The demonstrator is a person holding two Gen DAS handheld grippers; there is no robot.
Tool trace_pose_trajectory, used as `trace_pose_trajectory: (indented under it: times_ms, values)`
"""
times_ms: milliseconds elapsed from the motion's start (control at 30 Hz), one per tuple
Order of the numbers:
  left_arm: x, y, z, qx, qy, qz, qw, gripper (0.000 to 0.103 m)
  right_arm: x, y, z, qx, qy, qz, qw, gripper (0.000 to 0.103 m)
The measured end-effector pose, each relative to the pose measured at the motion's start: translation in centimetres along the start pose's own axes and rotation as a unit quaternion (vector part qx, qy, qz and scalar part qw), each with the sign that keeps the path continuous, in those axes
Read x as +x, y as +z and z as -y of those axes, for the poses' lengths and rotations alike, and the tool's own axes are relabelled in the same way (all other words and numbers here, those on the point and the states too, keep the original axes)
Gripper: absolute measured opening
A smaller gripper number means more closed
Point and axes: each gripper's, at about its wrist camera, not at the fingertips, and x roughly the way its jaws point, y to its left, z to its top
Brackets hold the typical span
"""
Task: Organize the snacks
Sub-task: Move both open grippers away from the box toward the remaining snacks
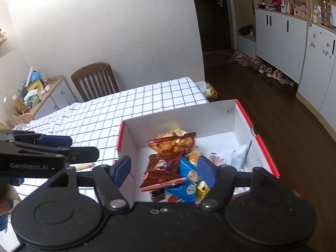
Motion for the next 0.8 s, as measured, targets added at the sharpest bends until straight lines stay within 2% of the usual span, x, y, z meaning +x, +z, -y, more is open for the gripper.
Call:
trace_pose_trajectory:
  times_ms: [233, 333, 500, 600, 800]
  values:
    - [-2.0, -1.5, -3.0, -0.032, 0.015, 0.008, 0.9993, 0.071, -0.5, -0.6, -2.3, -0.028, 0.019, 0.012, 0.999, 0.082]
    - [-2.8, -2.2, -4.0, -0.040, 0.027, 0.017, 0.9987, 0.079, -0.6, -0.9, -3.7, -0.044, 0.035, 0.018, 0.998, 0.087]
    - [-4.2, -3.3, -5.8, -0.052, 0.047, 0.029, 0.9971, 0.079, -0.6, -1.1, -6.0, -0.071, 0.061, 0.026, 0.995, 0.091]
    - [-5.0, -3.9, -6.9, -0.063, 0.060, 0.042, 0.9954, 0.079, -0.5, -1.3, -7.3, -0.080, 0.076, 0.031, 0.993, 0.099]
    - [-7.0, -5.2, -9.2, -0.078, 0.094, 0.081, 0.9892, 0.082, -0.3, -1.4, -9.7, -0.098, 0.103, 0.044, 0.989, 0.103]
